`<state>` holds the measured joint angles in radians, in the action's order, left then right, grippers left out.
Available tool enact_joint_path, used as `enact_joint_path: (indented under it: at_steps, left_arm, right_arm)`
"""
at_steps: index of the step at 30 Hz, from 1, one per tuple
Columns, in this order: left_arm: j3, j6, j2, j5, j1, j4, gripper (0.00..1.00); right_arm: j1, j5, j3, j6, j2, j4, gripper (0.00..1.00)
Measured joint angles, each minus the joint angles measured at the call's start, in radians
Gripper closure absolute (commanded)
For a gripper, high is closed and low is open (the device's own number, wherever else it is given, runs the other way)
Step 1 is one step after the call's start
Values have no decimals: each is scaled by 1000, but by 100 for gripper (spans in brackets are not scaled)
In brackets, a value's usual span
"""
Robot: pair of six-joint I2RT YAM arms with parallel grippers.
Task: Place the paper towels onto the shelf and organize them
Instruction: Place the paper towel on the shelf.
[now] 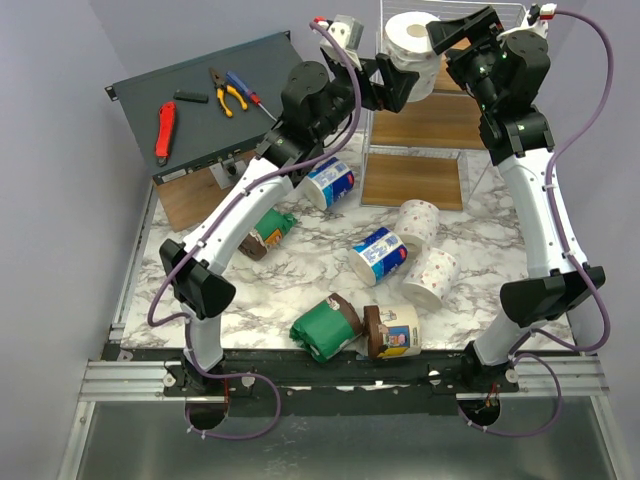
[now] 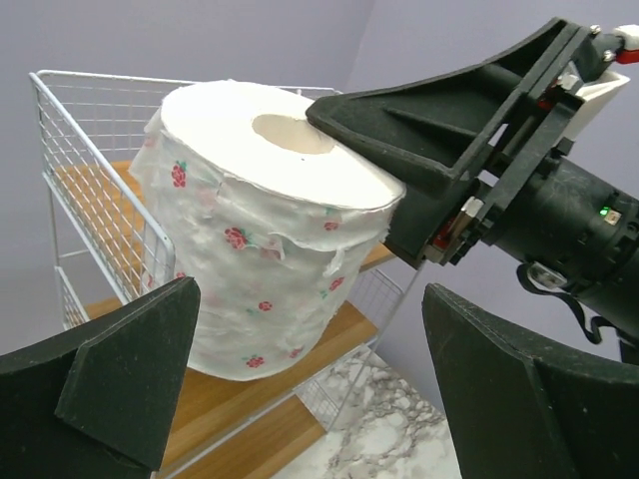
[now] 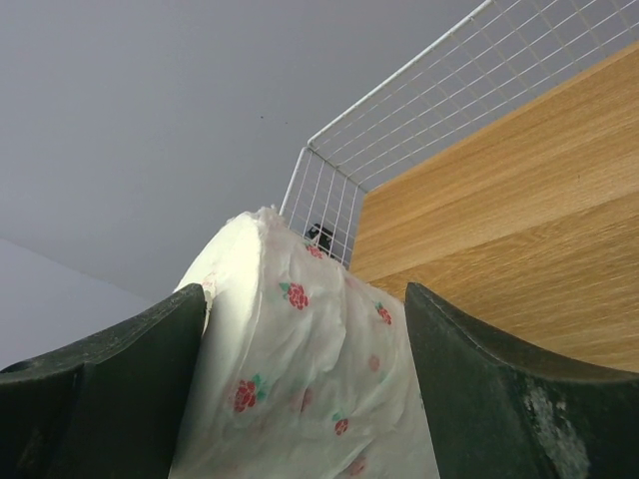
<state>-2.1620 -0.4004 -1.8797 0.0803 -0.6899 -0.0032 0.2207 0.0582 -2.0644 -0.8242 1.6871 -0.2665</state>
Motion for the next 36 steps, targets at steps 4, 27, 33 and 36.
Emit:
enact_joint_path:
  at_steps: [4, 27, 33, 36]
  left_arm:
    - [-16, 27, -26, -43, -12, -4, 1]
    - [-98, 150, -118, -195, -32, -8, 3]
    - [-99, 148, -118, -195, -32, -11, 3]
    - [-99, 146, -118, -197, -32, -11, 3]
  right_arm:
    - [0, 0, 5, 0, -5, 0, 19]
    - [-6, -3, 68, -13, -40, 33, 8]
    - [-6, 6, 85, 5, -73, 12, 6]
    - [-4, 6, 151, 25, -139, 11, 6]
